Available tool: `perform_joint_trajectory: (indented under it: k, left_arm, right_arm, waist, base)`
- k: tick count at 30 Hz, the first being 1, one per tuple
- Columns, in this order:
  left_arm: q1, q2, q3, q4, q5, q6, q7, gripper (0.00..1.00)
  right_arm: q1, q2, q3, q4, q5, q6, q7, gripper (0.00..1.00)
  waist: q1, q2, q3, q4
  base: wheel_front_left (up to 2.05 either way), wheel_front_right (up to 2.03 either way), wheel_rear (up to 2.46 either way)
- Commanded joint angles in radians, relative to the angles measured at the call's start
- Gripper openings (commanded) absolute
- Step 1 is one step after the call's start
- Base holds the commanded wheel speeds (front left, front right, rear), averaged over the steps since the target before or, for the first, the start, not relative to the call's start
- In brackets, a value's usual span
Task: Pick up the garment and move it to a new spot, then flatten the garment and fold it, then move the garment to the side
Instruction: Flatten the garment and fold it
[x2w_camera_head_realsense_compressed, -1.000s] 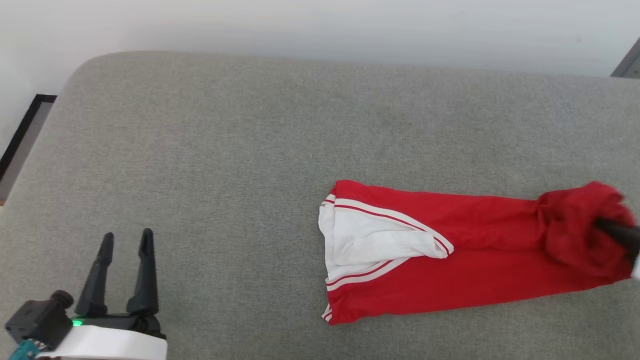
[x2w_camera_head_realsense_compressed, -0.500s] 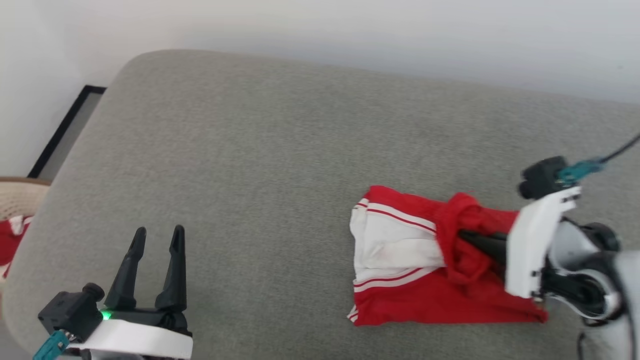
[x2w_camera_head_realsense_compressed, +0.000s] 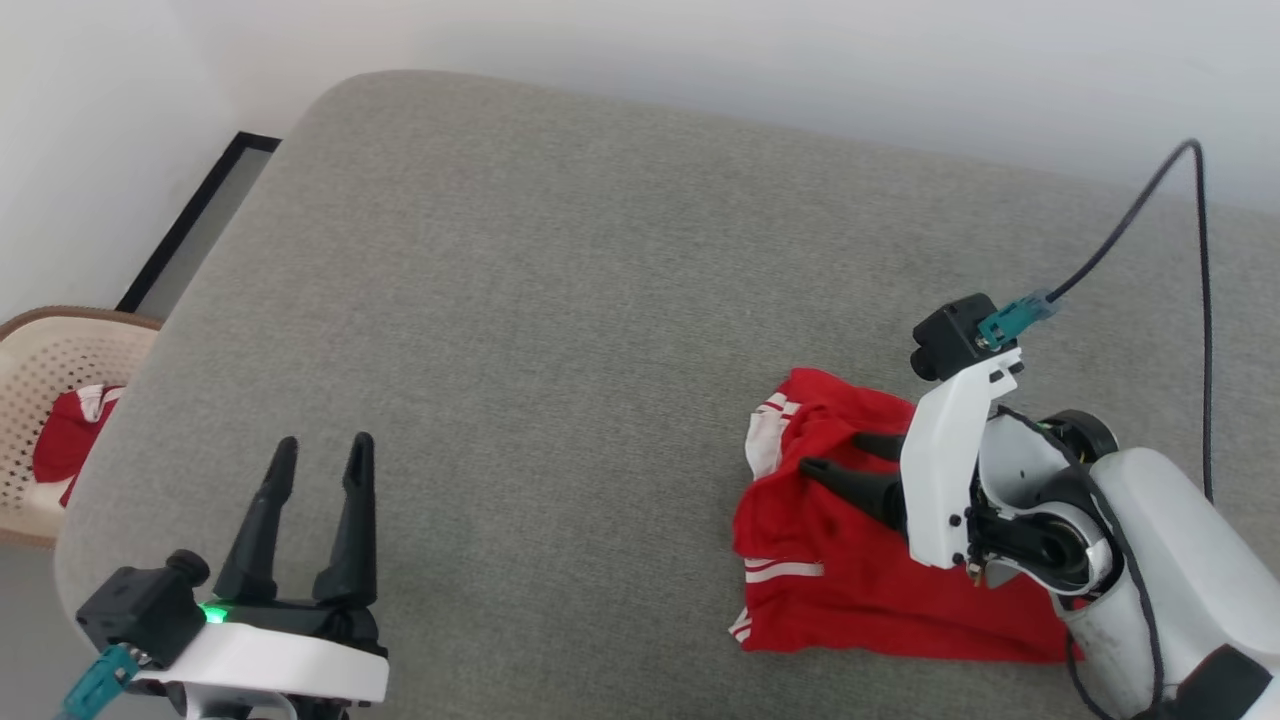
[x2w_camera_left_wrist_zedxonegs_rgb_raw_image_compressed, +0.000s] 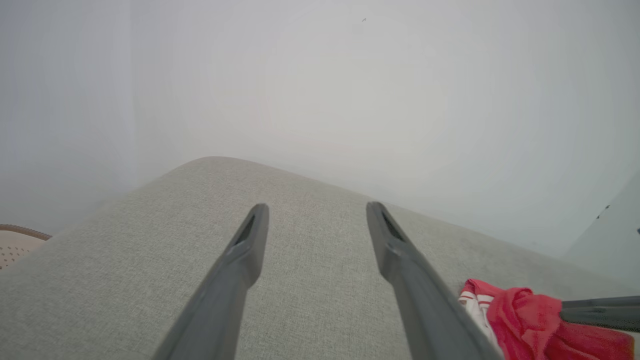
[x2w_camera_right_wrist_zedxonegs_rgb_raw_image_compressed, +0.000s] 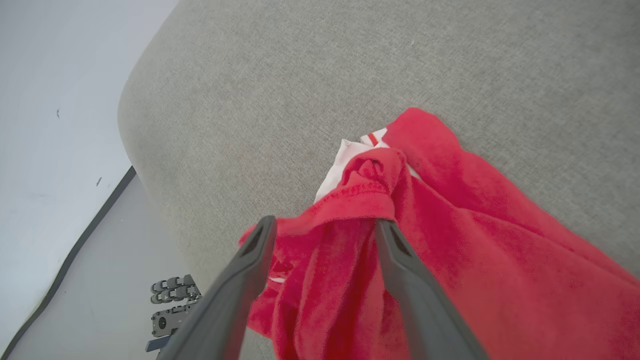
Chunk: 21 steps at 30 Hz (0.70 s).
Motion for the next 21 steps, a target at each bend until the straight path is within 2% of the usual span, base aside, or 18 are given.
perform_joint_trajectory:
  k: [1, 5, 11, 21]
  left_arm:
    - [-0.007, 0.006, 0.01, -0.004, -0.002, -0.004, -0.005, 1.0]
    - [-0.002, 0.004, 0.025, -0.01, -0.006, -0.004, -0.005, 1.0]
    - [0.014, 0.012, 0.056, -0.024, -0.002, -0.004, -0.005, 1.0]
    - [0.056, 0.025, 0.097, -0.048, 0.011, -0.004, -0.005, 1.0]
  right_arm:
    - [-0.011, -0.014, 0.007, -0.011, 0.021, 0.0, -0.017, 1.0]
    - [-0.009, -0.031, 0.002, -0.044, 0.059, 0.0, -0.045, 1.0]
    - [0.038, -0.098, -0.049, -0.121, 0.085, 0.0, -0.134, 1.0]
    - [0.178, -0.193, -0.161, -0.209, 0.055, 0.0, -0.396, 1.0]
  waist:
    - [0.0, 0.0, -0.002, -0.017]
    - [0.0, 0.0, -0.005, -0.046]
    - [0.0, 0.0, -0.015, -0.117]
    - [0.0, 0.0, -0.046, -0.234]
  base:
    - [0.0, 0.0, 0.0]
    - [0.0, 0.0, 0.0]
    - [0.0, 0.0, 0.0]
    - [0.0, 0.0, 0.0]
